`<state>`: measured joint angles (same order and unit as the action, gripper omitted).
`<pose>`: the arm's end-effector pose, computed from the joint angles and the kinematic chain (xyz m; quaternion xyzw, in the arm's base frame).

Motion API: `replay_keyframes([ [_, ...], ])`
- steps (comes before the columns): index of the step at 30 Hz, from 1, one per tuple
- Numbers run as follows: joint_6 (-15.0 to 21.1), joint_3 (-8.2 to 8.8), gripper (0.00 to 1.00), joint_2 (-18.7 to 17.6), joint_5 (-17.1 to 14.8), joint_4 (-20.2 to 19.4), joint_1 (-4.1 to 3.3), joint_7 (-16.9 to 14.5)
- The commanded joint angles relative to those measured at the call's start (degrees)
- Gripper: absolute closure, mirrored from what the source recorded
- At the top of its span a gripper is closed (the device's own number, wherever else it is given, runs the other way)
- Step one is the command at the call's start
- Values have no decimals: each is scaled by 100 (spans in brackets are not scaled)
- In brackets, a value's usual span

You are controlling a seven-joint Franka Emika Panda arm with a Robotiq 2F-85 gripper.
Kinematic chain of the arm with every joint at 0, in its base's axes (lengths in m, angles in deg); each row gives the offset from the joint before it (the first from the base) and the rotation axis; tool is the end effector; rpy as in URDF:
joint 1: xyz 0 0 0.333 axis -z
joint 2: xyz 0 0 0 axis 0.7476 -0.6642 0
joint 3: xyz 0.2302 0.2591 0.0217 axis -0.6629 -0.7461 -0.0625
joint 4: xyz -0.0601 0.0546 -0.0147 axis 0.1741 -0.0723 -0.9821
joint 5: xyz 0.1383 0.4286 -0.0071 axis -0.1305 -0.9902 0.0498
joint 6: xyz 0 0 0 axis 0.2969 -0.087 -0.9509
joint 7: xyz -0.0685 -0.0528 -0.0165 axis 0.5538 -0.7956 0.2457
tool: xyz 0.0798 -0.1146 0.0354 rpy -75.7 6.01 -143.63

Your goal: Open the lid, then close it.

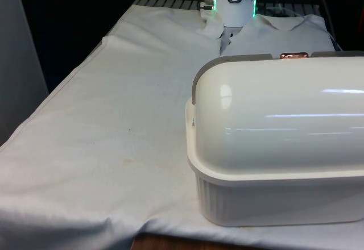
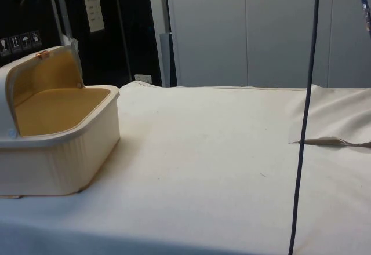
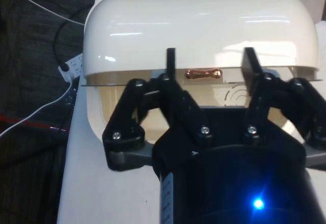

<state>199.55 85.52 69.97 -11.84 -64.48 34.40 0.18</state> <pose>0.7641 0.1155 0.4745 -0.9336 -0.0848 -0.3473 0.0250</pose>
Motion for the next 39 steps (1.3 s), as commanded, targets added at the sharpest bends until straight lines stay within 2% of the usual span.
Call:
replay_keyframes([
  [1,0,-17,33,23,-17,-11,6,-23],
  [4,0,-17,19,11,-11,-6,0,-17],
  [5,0,-17,8,-57,-11,34,0,-6],
  [7,-6,-23,0,-120,-17,74,0,0],
  [9,0,-11,0,-86,0,29,-6,6],
  [13,-46,-23,0,-367,-23,281,0,17],
  [21,-103,-17,0,-636,-11,584,6,29],
  [26,-195,29,0,-716,57,716,-29,57],
  [27,-138,-11,0,-710,6,699,0,11],
  [29,-212,34,0,-722,80,722,-46,74],
  [30,-212,40,1,-722,86,722,-52,74],
  [32,-212,40,9,-722,92,722,-57,80],
  [36,-212,46,33,-722,103,722,-63,92],
  [37,-212,46,43,-722,109,722,-69,92],
  [38,-195,-11,48,-710,40,710,-34,23],
  [39,-212,46,48,-722,109,722,-69,92],
])
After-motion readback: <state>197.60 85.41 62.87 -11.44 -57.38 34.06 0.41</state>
